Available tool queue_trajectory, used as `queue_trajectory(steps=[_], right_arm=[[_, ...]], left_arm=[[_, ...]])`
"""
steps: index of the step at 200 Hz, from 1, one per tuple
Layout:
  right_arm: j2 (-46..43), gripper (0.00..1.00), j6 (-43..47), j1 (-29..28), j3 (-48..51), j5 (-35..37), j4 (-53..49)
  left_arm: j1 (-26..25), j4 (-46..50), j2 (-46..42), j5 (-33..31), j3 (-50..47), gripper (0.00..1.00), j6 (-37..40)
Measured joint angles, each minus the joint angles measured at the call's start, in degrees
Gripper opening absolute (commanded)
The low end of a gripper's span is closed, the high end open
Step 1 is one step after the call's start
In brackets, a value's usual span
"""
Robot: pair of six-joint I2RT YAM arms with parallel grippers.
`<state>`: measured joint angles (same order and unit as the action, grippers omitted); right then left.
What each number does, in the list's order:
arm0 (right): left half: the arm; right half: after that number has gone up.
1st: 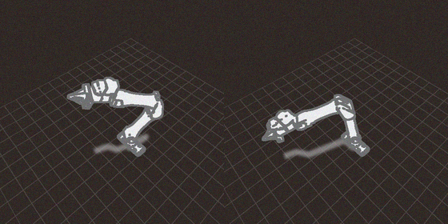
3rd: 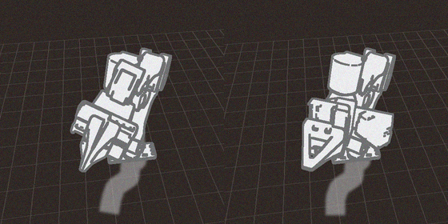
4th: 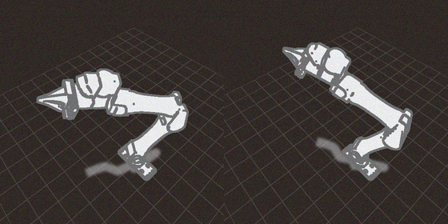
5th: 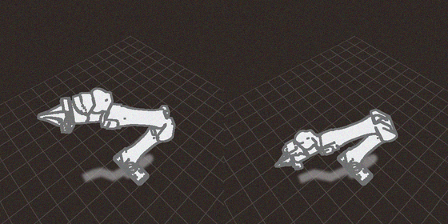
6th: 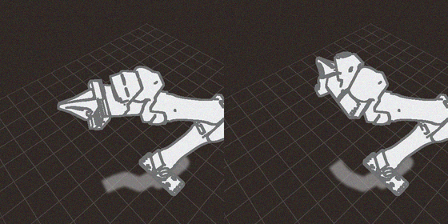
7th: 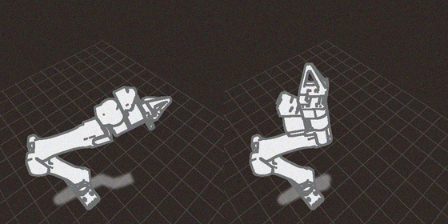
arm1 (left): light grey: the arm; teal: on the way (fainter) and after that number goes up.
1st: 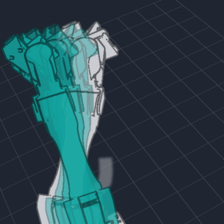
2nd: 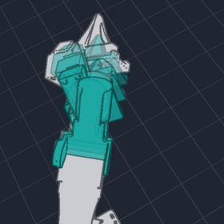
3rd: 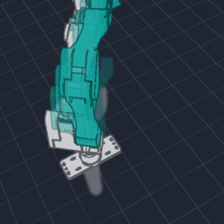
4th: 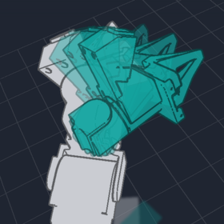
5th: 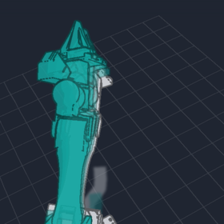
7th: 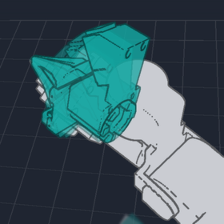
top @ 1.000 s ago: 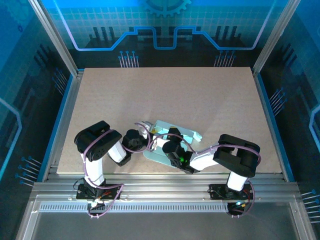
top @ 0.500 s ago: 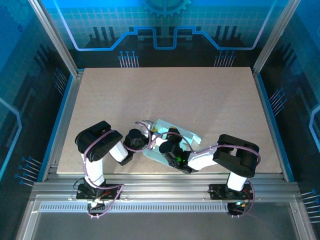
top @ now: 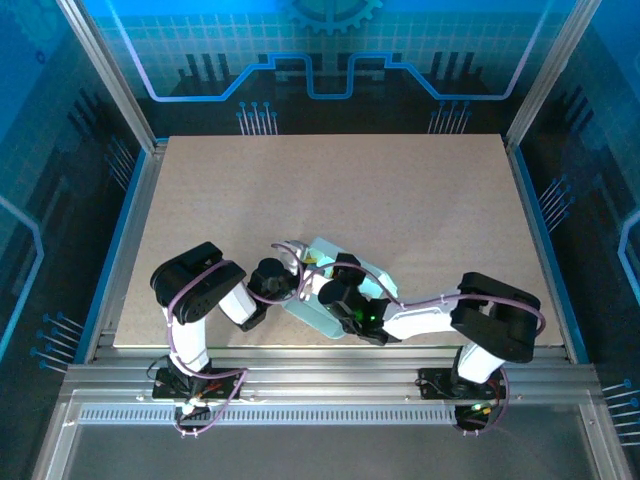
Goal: Fold the paper box
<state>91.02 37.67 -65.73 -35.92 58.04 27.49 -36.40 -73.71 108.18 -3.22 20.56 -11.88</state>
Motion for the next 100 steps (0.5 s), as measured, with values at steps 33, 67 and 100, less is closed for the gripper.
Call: queue_trajectory(steps=[33, 67, 100], right_arm=[[-7.13, 0.74, -5.27, 0.02, -0.2, -4.96, -9.62], [-14.97, 0.81, -11.41, 0.42, -0.52, -9.6, -19.96], [-20.2, 0.86, -16.65, 1.73, -0.66, -13.4, -27.41]], left_arm=[[-0.15, -1.79, 0.0, 0.04, 0.59, 0.0, -0.22], [-0.09, -2.58, 0.0, 0.02, 0.94, 0.0, -0.24], [-0.09, -2.45, 0.11, 0.02, 1.75, 0.0, -0.24]])
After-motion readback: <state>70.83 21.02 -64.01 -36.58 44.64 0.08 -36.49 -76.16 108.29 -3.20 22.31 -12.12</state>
